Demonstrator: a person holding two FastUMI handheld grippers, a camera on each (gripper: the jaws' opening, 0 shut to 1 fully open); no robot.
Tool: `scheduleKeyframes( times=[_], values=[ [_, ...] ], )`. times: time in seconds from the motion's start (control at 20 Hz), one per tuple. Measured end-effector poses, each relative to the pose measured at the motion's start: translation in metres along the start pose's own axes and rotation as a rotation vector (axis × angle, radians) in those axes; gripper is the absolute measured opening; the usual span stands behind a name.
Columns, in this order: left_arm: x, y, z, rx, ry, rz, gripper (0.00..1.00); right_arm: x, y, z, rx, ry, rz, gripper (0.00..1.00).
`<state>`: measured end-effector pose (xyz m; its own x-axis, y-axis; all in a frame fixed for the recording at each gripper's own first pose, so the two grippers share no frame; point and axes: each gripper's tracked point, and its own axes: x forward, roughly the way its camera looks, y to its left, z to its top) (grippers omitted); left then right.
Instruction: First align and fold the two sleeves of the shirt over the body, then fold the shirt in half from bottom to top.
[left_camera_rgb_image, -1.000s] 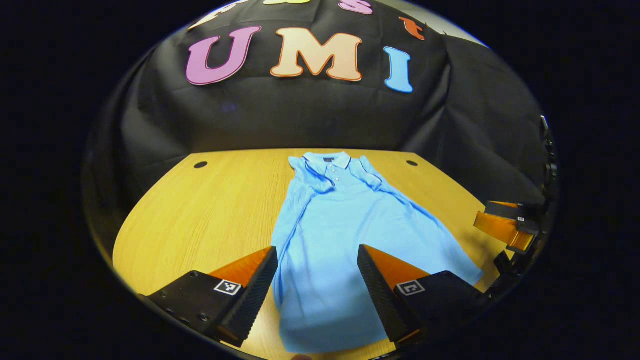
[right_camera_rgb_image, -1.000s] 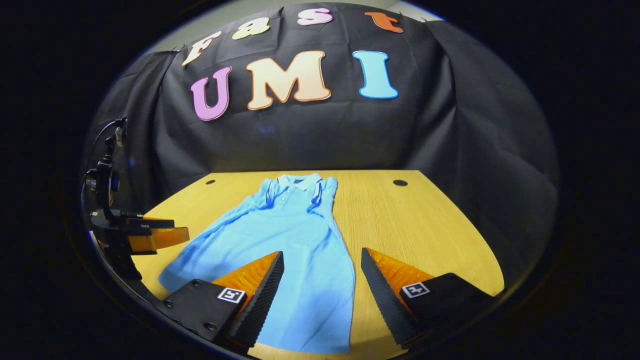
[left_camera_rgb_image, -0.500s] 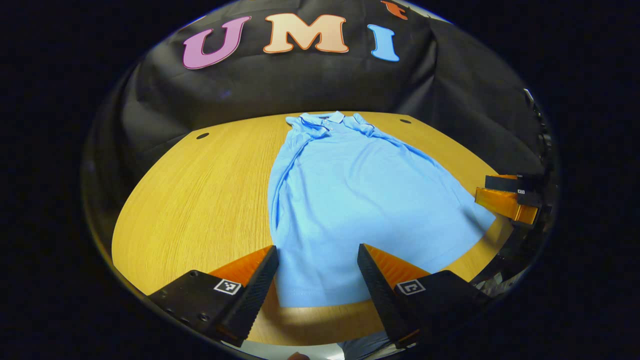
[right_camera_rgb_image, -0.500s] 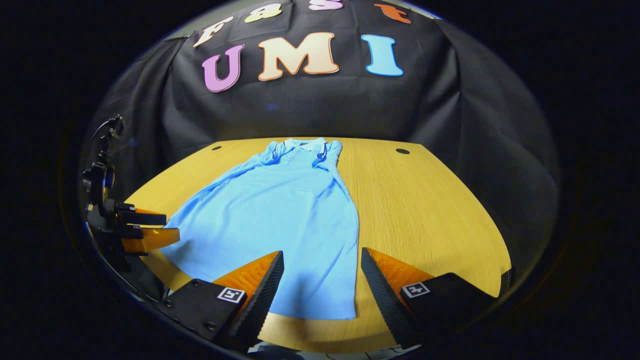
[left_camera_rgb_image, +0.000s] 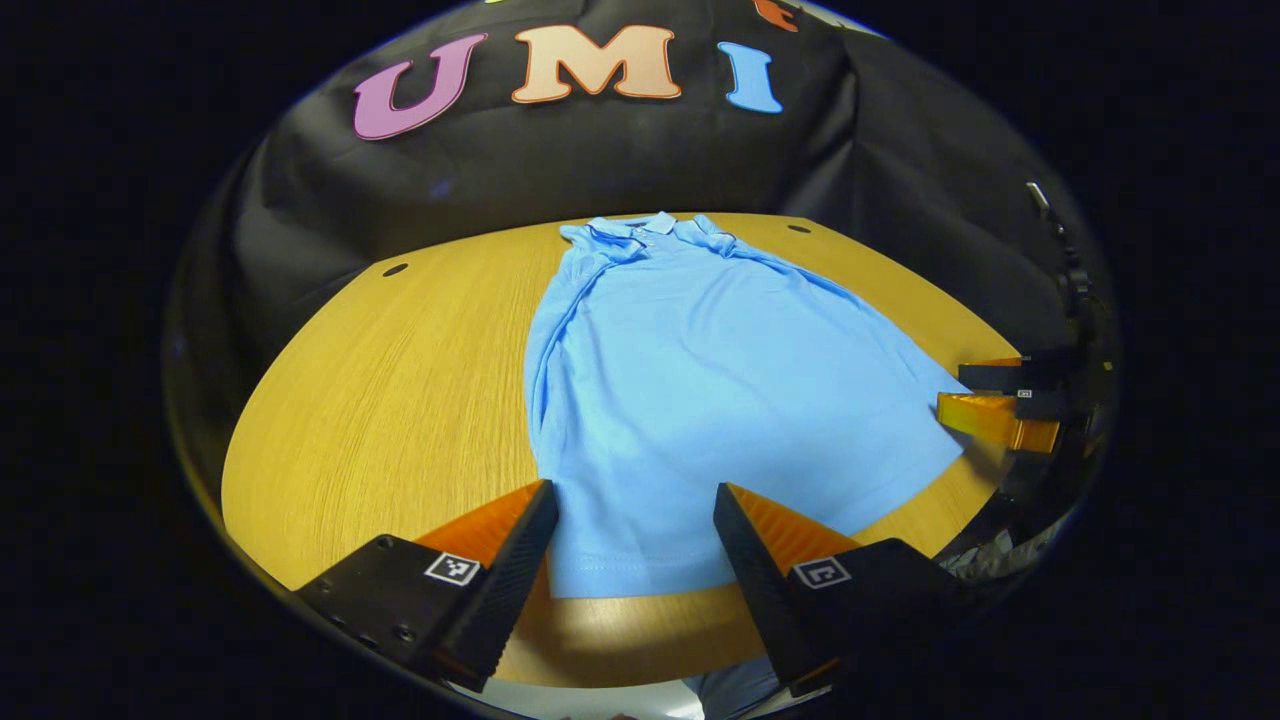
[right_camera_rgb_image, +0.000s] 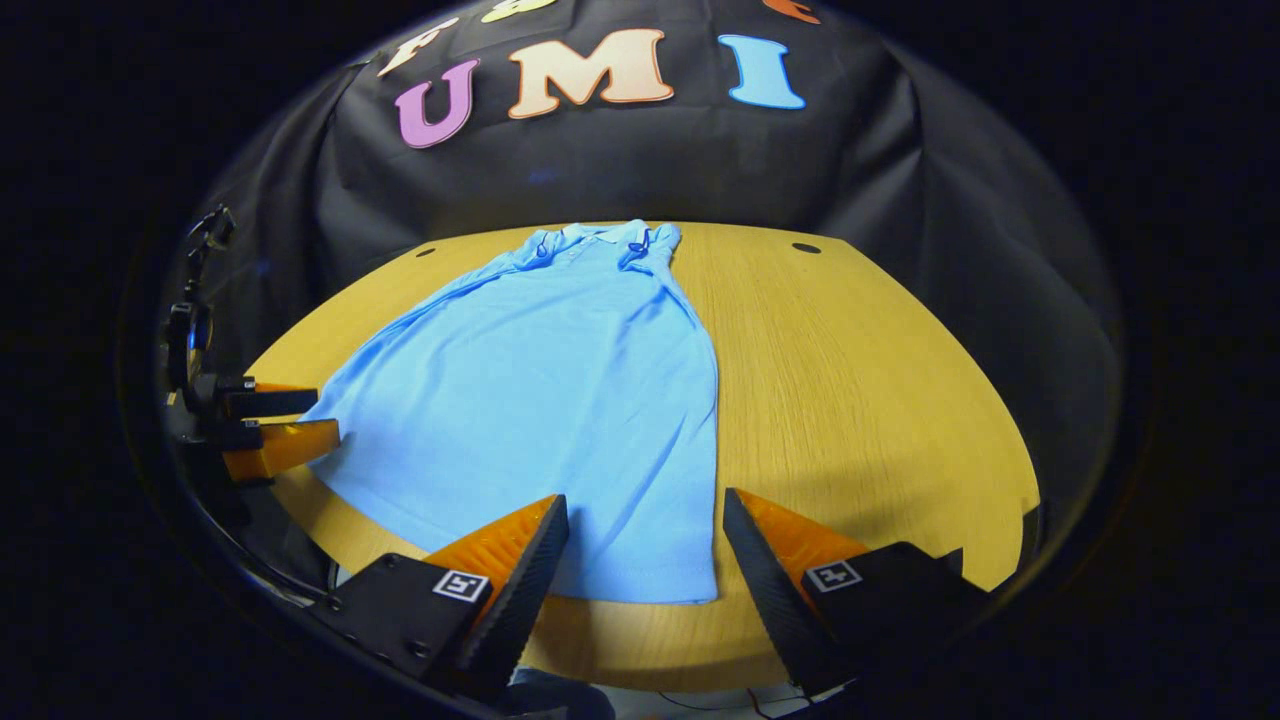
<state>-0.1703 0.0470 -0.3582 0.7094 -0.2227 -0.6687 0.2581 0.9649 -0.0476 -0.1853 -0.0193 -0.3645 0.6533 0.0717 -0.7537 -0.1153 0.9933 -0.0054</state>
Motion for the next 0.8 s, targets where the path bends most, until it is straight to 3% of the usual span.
scheduleKeyframes(
  times=[0.1,0.2,0.25,0.3,0.35,0.45,0.65,0.8],
  values=[
    [0.002,-0.009,0.001,0.008,-0.02,-0.03,0.91,0.001,0.012,0.0,-0.004,0.004,0.046,0.92],
    [0.005,-0.02,0.002,0.005,-0.042,-0.06,0.59,-0.002,0.027,-0.002,-0.009,0.008,0.079,0.5],
    [0.004,-0.024,0.003,-0.011,-0.053,-0.077,0.35,-0.001,0.029,-0.005,-0.008,0.012,0.064,0.3],
    [0.005,-0.024,0.003,-0.045,-0.062,-0.067,0.23,0.0,0.028,-0.001,-0.025,0.009,0.053,0.09],
    [0.007,-0.024,0.004,-0.078,-0.065,-0.069,0.05,0.0,0.03,-0.004,-0.029,0.022,0.046,0.03],
    [0.008,-0.023,0.004,-0.14,-0.044,-0.078,0.0,0.001,0.03,-0.002,-0.001,0.048,0.053,0.03],
    [0.008,-0.023,0.011,-0.223,0.004,-0.102,0.0,0.002,0.034,0.006,0.114,0.067,0.071,0.02],
    [0.008,-0.022,0.034,-0.206,-0.001,-0.125,0.0,0.003,0.038,0.033,0.152,0.048,0.086,0.02]
  ],
)
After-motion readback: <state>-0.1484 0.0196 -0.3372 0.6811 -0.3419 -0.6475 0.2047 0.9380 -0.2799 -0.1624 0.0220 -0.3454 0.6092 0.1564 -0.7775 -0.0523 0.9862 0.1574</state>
